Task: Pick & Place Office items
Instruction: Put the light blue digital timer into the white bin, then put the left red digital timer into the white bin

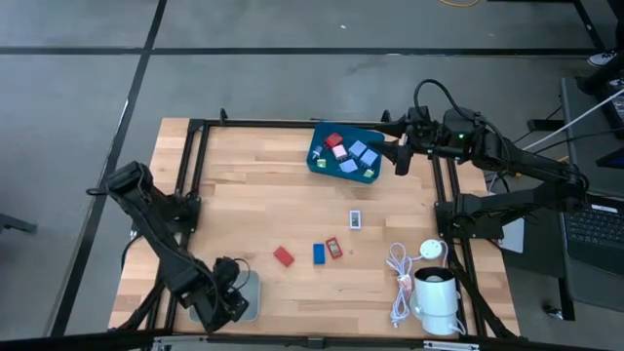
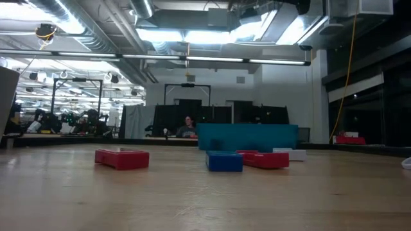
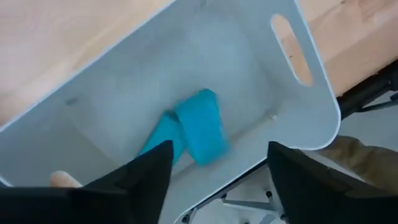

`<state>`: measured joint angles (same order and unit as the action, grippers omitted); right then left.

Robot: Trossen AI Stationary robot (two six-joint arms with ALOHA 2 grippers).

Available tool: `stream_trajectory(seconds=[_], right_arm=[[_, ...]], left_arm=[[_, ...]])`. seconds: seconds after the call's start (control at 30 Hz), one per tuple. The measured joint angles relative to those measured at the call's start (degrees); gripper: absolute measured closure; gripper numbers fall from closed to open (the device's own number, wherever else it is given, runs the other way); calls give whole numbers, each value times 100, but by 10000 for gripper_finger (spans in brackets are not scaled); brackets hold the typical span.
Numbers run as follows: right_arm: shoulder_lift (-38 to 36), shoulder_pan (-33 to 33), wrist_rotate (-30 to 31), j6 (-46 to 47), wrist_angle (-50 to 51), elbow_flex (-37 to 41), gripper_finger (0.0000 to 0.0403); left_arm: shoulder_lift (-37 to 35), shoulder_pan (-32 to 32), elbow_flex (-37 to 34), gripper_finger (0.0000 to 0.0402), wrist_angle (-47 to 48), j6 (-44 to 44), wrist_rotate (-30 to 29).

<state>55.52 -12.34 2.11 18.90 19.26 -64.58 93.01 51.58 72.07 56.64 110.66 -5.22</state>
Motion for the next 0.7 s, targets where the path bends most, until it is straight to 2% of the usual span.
stream_trajectory(seconds=[0.13,0.27,0.4,0.53,0.7], right_arm=[[3,0,0,16,-1,2,105],[6,0,0,166,1,2,105],[6,0,-1,226,1,2,105],[6,0,0,302,3,2,105],[6,0,-2,319,3,2,105]], left_arm=[[-13,-84,2,116,10,-338,-32],[-211,-355,4,114,23,-847,-282],[-532,-956,9,115,123,-1561,-712],[-619,-1697,11,113,-10,-3707,-532],[-485,-2556,11,112,-317,-7164,91]])
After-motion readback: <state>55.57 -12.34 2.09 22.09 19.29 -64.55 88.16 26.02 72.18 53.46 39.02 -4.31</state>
